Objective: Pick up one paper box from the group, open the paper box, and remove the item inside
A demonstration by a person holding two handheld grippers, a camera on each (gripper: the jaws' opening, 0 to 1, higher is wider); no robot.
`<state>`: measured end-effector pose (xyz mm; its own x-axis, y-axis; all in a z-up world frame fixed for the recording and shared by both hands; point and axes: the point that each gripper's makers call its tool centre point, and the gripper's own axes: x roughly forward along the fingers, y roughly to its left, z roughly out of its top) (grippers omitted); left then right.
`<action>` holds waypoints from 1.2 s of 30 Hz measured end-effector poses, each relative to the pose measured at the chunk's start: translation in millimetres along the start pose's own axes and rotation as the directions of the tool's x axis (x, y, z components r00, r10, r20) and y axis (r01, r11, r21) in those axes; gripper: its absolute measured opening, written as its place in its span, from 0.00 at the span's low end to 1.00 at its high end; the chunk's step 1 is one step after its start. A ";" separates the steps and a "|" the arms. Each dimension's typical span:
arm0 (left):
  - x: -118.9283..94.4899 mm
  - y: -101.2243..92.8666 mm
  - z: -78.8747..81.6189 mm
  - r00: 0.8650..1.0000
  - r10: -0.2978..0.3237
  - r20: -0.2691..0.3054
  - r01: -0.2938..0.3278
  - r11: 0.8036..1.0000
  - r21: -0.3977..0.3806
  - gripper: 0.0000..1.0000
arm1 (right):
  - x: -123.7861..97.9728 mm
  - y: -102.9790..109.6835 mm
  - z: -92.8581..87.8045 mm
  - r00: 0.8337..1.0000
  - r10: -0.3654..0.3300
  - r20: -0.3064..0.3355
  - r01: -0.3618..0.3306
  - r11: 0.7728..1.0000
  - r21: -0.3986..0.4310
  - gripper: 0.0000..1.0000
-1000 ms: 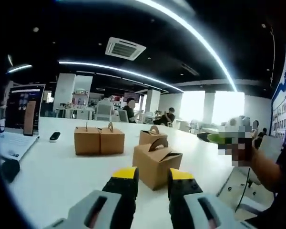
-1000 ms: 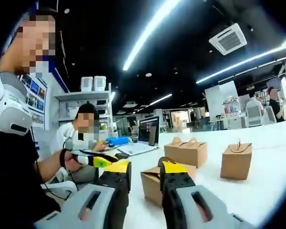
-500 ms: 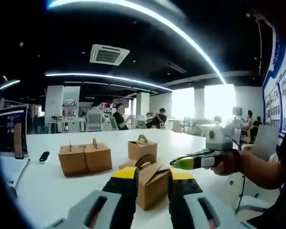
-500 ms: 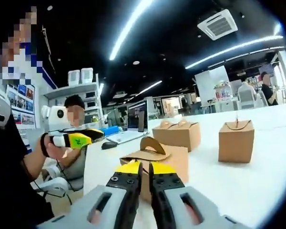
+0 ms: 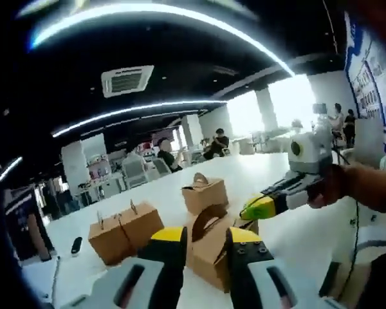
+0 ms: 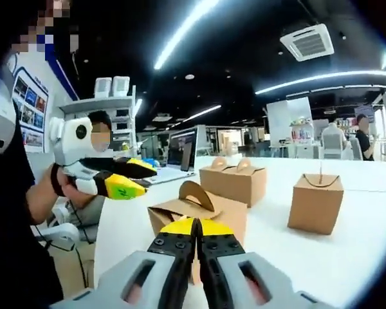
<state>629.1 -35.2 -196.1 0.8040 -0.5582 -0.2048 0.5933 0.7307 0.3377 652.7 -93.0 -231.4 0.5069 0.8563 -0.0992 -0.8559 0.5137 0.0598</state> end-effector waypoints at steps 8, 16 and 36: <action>22.9 -16.3 -0.6 0.995 -0.038 -0.091 0.058 0.973 0.225 0.26 | 1.3 -0.8 -3.6 0.996 -0.012 -0.086 0.009 0.999 -0.040 0.03; 30.7 -11.1 -15.9 0.987 -0.051 -0.152 0.077 0.982 0.174 0.25 | 1.5 -2.7 -3.5 0.996 -0.011 -0.092 0.009 1.000 -0.019 0.03; 42.4 -21.2 -15.5 0.977 -0.075 -0.201 0.107 0.983 0.152 0.17 | 2.1 -3.1 -2.9 0.997 0.019 -0.080 -0.019 1.000 0.001 0.02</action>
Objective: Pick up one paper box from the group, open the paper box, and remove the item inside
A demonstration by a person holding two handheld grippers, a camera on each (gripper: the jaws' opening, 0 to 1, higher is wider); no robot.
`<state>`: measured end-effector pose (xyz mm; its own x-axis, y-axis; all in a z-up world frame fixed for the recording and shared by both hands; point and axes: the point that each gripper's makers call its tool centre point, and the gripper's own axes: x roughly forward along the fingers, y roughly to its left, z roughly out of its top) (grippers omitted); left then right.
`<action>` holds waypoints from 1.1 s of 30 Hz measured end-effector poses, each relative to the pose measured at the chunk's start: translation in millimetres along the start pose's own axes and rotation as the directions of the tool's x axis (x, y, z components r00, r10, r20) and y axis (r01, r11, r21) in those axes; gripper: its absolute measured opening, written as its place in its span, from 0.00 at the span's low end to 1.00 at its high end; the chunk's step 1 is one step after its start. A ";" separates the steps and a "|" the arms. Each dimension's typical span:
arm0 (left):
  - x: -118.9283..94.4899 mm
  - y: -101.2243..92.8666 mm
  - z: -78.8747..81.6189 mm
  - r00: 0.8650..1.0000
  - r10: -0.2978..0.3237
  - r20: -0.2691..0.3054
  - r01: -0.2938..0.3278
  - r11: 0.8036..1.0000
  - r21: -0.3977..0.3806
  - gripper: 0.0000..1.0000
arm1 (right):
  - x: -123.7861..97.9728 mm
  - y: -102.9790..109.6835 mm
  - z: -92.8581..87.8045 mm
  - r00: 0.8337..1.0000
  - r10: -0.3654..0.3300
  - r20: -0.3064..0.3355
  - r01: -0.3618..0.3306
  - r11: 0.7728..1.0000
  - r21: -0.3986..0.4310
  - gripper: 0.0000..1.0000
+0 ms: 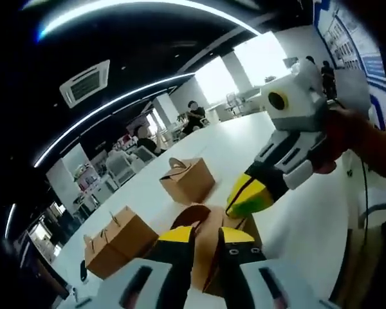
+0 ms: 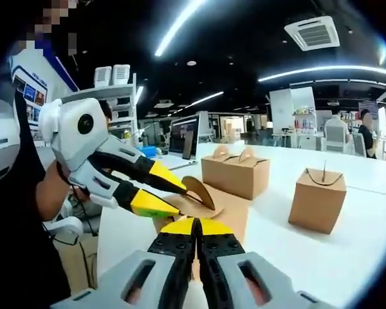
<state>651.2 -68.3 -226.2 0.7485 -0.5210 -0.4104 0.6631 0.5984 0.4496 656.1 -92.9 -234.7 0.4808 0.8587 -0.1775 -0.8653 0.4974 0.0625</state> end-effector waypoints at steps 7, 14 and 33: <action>-1.8 -6.7 3.4 1.000 -0.027 -0.009 0.027 0.999 0.038 0.20 | 0.9 0.7 0.6 1.000 0.001 -0.010 -0.001 1.000 -0.006 0.02; 2.4 2.2 0.0 0.998 0.029 -0.057 -0.021 0.992 0.127 0.21 | 1.3 0.9 0.9 1.000 0.005 -0.007 -0.005 1.000 -0.005 0.02; 4.2 -0.2 1.0 0.996 0.078 -0.051 -0.077 0.997 0.023 0.04 | 5.0 -0.5 2.0 1.000 0.014 -0.005 -0.014 1.000 -0.002 0.02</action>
<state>654.2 -71.2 -227.2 0.7963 -0.4407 -0.4144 0.6037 0.6224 0.4982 659.2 -88.7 -233.6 0.4680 0.8648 -0.1817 -0.8721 0.4852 0.0633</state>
